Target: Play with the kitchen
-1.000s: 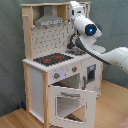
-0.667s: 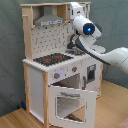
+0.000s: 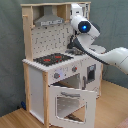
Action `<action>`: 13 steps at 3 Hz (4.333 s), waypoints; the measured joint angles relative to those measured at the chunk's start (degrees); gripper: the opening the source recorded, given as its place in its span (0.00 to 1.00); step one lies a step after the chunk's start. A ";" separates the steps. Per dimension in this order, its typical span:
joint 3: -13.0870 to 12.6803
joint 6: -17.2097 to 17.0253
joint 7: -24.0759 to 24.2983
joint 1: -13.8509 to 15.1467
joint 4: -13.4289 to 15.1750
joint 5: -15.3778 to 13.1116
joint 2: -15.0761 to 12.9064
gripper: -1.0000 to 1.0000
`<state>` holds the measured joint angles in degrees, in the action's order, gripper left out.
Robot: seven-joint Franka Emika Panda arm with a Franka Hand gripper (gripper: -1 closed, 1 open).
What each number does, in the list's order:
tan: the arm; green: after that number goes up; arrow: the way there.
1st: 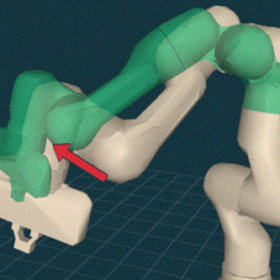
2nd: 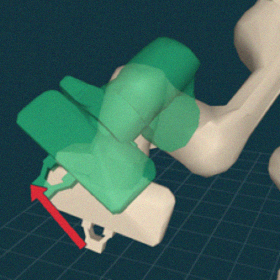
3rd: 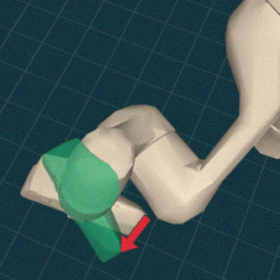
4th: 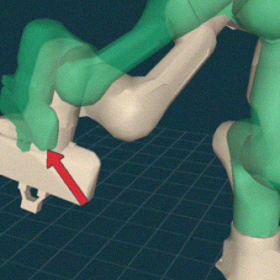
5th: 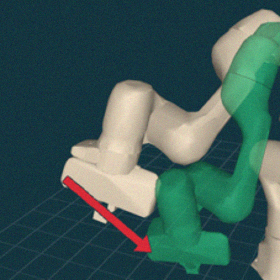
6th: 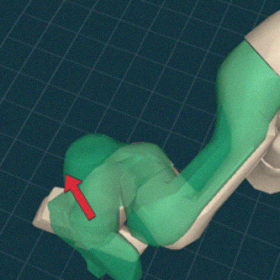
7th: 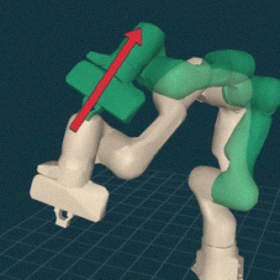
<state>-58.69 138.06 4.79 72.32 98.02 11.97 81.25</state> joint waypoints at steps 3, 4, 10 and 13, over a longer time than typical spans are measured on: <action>0.96 -9.63 2.83 10.89 -10.57 0.00 -1.11 1.00; 1.48 -13.42 2.84 13.83 -13.74 -0.39 -1.10 1.00; 4.52 -18.71 0.91 9.26 -1.42 -1.31 -0.46 0.00; 5.29 -6.24 0.77 2.63 9.90 -1.31 -0.44 0.00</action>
<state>-53.40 131.82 5.56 74.95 107.93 10.66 80.81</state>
